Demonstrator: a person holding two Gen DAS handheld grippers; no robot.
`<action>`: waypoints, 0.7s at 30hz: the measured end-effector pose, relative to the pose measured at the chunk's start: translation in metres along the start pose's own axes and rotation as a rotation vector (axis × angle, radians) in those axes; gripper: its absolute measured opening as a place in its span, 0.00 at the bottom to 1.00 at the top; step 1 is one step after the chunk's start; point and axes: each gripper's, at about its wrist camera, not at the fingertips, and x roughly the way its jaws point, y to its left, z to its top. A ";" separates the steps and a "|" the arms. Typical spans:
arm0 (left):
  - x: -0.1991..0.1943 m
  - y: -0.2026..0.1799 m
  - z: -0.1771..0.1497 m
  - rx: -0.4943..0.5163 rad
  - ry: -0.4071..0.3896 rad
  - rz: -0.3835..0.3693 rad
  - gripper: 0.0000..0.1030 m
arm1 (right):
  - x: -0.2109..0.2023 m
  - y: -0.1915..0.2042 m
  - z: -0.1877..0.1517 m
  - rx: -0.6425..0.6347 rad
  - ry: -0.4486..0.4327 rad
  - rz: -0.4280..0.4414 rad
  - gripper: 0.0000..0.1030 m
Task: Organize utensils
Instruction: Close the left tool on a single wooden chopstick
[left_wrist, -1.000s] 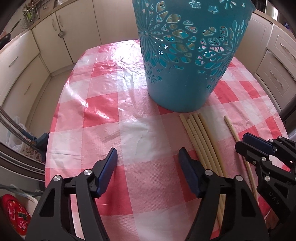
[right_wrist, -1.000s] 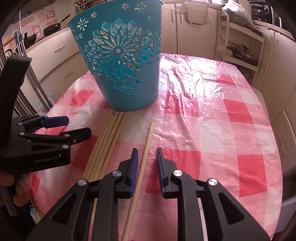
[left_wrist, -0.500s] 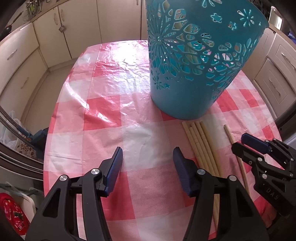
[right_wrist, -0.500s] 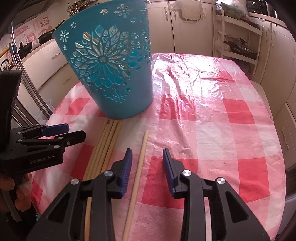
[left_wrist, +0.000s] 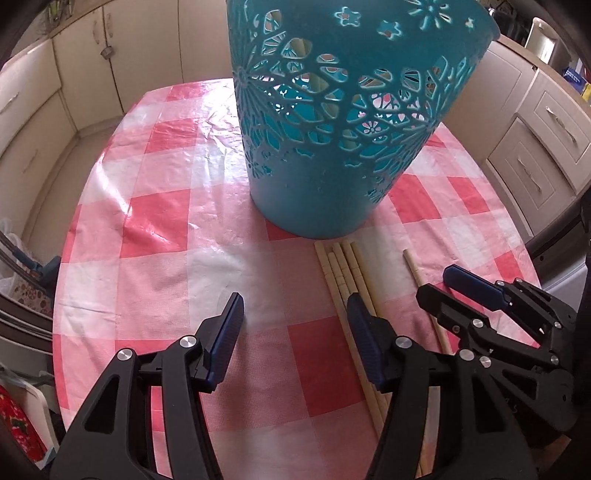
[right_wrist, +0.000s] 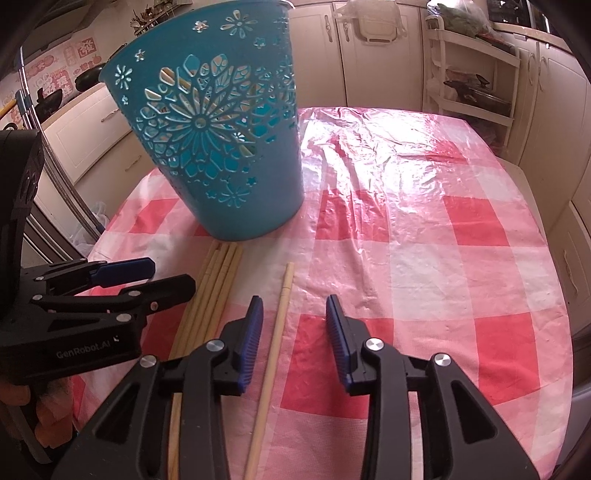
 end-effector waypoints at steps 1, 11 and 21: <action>0.001 -0.003 -0.001 0.019 0.000 0.017 0.54 | 0.000 0.000 0.000 -0.001 0.000 0.001 0.34; 0.004 -0.018 -0.001 0.060 -0.007 0.105 0.58 | 0.001 0.002 -0.001 -0.010 -0.002 -0.003 0.36; 0.001 0.005 0.008 0.024 0.006 0.049 0.24 | 0.000 0.000 0.000 0.006 -0.003 0.003 0.36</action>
